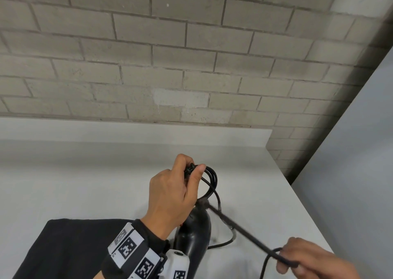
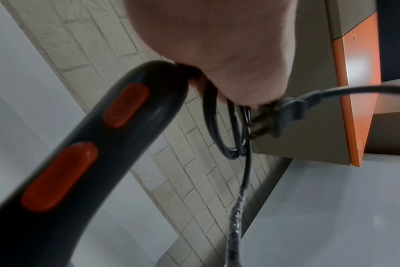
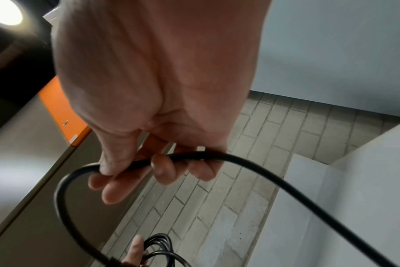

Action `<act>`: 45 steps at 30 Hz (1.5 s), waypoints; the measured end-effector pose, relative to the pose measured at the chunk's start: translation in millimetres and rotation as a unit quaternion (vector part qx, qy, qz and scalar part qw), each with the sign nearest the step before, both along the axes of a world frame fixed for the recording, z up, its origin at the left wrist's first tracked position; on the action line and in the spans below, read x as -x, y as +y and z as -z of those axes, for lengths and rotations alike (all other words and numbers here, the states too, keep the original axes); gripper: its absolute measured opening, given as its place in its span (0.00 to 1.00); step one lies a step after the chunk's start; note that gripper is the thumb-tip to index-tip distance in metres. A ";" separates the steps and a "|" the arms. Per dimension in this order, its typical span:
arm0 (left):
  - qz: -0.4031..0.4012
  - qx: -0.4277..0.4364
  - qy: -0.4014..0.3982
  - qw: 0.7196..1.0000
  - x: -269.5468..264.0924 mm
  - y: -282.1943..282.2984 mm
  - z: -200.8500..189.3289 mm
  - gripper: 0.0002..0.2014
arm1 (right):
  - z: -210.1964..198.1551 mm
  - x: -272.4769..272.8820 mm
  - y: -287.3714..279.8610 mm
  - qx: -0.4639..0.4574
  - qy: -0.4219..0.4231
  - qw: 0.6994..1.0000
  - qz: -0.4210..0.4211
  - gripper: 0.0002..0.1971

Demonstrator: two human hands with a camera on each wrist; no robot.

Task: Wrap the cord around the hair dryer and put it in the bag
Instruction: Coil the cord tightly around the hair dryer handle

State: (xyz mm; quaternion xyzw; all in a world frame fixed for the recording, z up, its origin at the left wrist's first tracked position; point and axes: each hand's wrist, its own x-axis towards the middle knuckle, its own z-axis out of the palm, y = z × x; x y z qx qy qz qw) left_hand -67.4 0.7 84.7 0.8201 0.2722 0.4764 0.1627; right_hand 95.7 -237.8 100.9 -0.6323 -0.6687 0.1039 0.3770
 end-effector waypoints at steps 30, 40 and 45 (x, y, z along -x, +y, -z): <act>0.038 0.039 -0.023 0.998 4.5 -14.2 -3.3 0.16 | 32.3 64.4 77.0 0.041 0.067 0.991 0.112 0.10; 0.055 0.122 -0.075 0.988 3.0 -15.6 -2.9 0.07 | 41.2 49.4 74.2 0.045 0.063 0.992 0.103 0.11; 0.061 0.132 -0.117 0.982 5.3 -11.0 -19.7 0.07 | 44.2 23.8 70.6 0.128 0.058 0.986 0.085 0.07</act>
